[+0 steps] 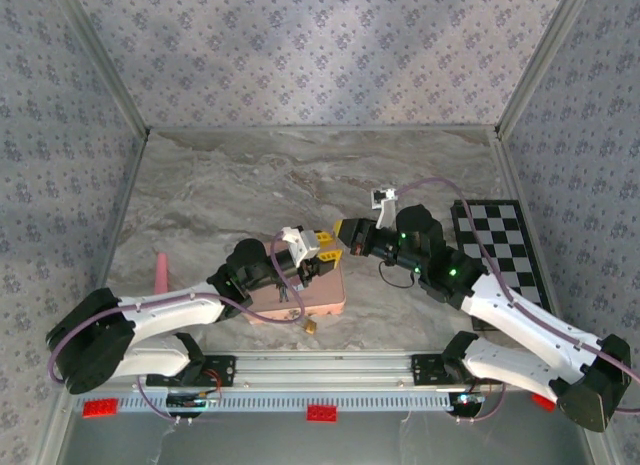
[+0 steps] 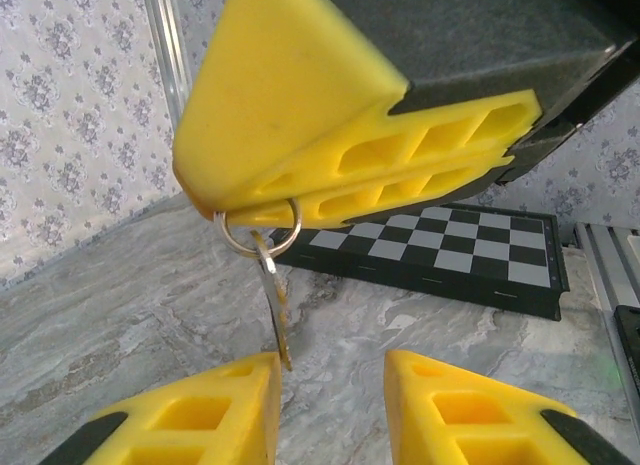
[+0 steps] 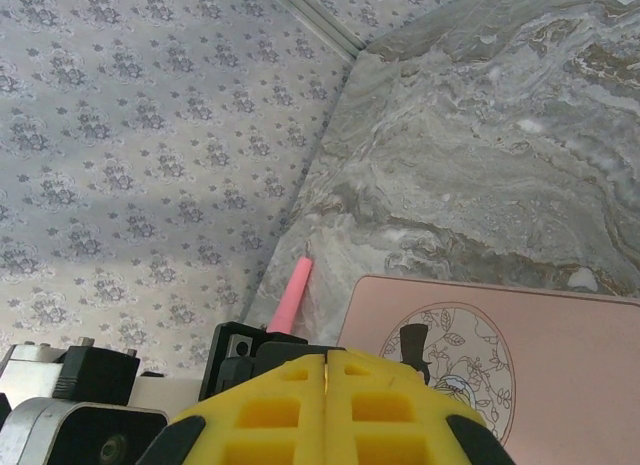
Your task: Unlock a padlock with a key
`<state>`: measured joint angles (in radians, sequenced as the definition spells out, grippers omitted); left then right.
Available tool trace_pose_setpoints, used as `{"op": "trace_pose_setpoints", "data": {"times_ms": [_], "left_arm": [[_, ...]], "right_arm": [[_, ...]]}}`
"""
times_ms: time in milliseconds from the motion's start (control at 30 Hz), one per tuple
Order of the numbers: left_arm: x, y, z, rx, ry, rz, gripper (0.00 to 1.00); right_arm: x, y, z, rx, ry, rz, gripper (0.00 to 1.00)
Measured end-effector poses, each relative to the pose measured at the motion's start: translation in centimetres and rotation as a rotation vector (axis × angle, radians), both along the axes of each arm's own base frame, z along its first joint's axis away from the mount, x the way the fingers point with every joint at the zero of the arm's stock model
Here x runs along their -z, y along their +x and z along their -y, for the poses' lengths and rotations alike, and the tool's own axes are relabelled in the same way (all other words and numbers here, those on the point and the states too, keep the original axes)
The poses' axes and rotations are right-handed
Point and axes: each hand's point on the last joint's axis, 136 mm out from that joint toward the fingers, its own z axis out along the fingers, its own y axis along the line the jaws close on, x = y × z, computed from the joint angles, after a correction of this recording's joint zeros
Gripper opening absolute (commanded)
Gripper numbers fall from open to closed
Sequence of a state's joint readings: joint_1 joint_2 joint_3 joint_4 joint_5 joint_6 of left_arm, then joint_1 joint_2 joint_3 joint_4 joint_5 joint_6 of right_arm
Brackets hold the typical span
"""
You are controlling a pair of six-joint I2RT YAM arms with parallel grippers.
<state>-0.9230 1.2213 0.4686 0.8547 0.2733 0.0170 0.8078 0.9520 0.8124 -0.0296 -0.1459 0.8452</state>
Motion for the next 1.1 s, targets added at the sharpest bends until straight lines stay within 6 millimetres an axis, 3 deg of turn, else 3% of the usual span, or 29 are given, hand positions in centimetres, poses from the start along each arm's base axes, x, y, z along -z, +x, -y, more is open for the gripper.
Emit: {"op": "trace_pose_setpoints", "data": {"times_ms": [200,500,1100], "left_arm": [[0.0,-0.1,0.0,0.004,-0.001,0.001,0.22],[-0.5,-0.2,0.3,0.023,-0.004,0.003,0.27],[-0.5,1.0,-0.4,-0.014,-0.006,-0.009,0.08]], "right_arm": [[0.0,0.1,0.0,0.004,0.004,0.001,0.0],[0.5,0.4,0.3,0.026,-0.006,0.0,0.0],[1.2,0.6,0.4,0.041,-0.013,-0.002,0.0]]}}
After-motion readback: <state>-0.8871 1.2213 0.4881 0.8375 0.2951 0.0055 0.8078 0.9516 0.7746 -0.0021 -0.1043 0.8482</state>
